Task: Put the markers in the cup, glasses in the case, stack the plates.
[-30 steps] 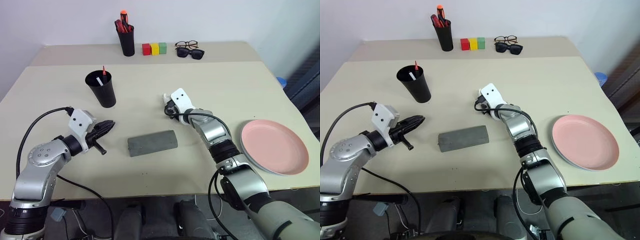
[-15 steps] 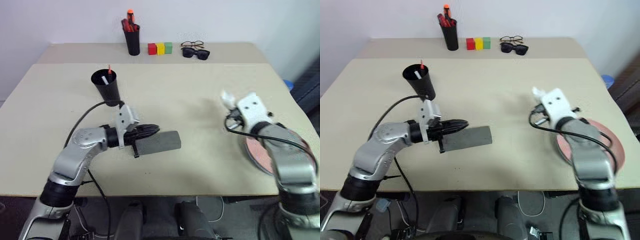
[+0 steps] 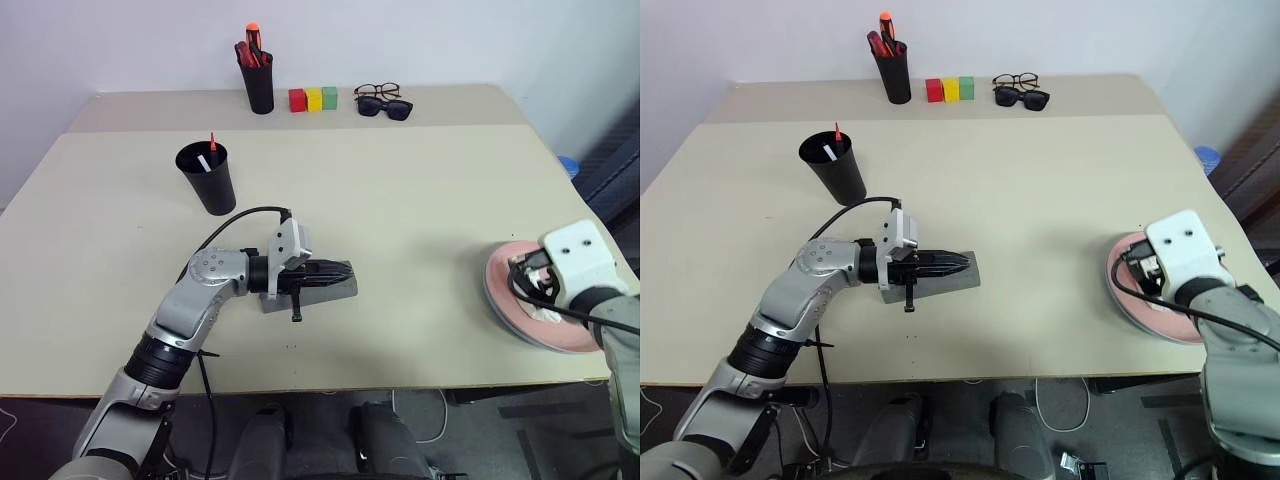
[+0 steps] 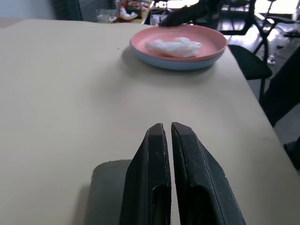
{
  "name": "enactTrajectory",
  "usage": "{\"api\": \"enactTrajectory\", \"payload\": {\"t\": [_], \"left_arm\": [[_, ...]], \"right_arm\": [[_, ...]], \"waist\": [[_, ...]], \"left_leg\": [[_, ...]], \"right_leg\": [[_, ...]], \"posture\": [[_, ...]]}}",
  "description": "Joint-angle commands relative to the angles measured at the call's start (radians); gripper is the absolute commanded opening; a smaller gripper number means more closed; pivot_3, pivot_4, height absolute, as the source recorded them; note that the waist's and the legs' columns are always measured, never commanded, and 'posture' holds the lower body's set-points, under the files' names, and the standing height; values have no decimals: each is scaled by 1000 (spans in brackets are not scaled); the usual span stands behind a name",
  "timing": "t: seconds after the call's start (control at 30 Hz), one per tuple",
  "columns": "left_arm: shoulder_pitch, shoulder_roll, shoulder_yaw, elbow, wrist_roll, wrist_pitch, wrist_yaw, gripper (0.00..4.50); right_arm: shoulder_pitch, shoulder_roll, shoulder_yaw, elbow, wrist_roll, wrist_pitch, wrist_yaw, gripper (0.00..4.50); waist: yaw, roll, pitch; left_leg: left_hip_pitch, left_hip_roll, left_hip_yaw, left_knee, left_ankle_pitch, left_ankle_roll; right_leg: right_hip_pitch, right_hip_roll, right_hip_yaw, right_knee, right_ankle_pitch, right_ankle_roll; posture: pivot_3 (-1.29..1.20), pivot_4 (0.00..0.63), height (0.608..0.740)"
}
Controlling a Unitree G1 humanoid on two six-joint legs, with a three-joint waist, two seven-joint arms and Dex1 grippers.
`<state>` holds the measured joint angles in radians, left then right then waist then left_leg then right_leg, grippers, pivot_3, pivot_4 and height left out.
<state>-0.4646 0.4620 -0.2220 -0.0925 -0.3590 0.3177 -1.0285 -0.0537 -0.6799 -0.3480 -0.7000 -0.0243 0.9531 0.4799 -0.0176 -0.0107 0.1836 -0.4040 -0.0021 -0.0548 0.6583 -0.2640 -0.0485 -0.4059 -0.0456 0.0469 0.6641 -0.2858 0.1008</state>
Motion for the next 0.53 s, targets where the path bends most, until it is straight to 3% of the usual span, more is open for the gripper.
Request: {"api": "enactTrajectory", "payload": {"t": [0.03,0.23,0.43,0.53], "left_arm": [[43,51,124,-28,17,-14,87,173],[213,149,377,-18,56,-54,270,173],[389,151,574,-120,23,-27,392,173],[484,144,616,-185,26,-23,420,173]], "right_arm": [[-56,4,21,62,82,-175,69,3587],[-175,69,82,248,252,-317,189,3587],[-254,86,166,399,310,-376,264,3587],[-299,98,219,477,305,-414,276,3587]], "waist": [[-3,0,0],[-3,0,0],[4,-1,1],[3,-1,1]], "left_leg": [[0,0,0,0,0,0],[1,1,-2,-1,0,0],[-1,1,-3,0,0,0],[0,2,-2,0,0,0]], "right_leg": [[0,0,0,0,0,0],[0,0,0,0,0,0],[0,-4,-1,-1,0,0],[0,-4,-1,-1,0,0]], "posture": [[0,150,740],[0,150,740],[0,150,740],[0,150,740]]}}
